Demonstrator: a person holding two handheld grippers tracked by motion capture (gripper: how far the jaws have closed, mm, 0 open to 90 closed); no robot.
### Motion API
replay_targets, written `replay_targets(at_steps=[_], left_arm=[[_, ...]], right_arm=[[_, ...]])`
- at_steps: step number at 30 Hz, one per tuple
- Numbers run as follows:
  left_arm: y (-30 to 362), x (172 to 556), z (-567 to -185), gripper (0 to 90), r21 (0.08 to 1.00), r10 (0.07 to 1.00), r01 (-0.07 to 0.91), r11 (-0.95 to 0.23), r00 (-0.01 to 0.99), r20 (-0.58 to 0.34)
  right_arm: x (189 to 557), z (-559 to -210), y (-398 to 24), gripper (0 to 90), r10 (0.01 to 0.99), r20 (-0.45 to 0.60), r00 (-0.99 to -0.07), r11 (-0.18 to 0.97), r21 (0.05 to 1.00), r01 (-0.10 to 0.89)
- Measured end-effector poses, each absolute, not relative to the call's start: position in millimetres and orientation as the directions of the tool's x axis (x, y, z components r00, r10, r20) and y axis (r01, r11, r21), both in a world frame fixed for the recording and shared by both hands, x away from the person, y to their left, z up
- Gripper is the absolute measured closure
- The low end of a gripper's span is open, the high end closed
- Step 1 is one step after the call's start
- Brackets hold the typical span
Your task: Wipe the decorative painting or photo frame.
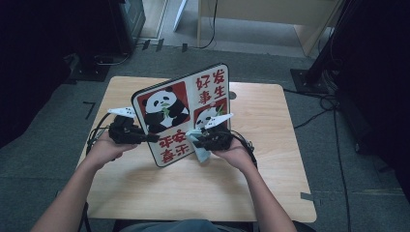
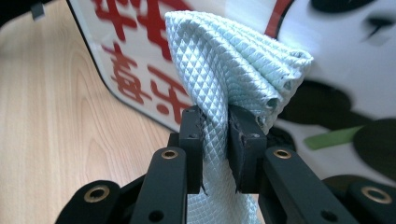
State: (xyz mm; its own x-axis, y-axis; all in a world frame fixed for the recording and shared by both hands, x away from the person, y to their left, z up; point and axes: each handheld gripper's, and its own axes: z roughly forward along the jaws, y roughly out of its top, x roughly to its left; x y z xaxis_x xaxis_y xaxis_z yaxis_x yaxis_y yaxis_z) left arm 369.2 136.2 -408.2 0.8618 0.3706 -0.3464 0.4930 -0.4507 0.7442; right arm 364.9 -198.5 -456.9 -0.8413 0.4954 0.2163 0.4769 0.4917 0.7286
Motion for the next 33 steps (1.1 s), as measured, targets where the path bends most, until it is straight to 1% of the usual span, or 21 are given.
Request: replay_targets(at_steps=[6,25,33], left_arm=[[136,369,-408,77.2,0.744,0.374,0.494,-0.45,0.861,-0.345],[136,368,-408,77.2,0.747,0.377,0.488,-0.451,0.863,-0.336],[135,367,-407,77.6,0.746,0.383,0.49,-0.45,0.861,-0.335]], right_arm=[[366,-428,-200,77.4,0.501,0.203,-0.841,0.453,0.767,0.455],[386,-323,-185,77.8,0.491,0.079,-0.867,0.449,0.831,0.329],[391,-294,-172,77.9,0.486,0.037,-0.873,0.461,0.838,0.292]])
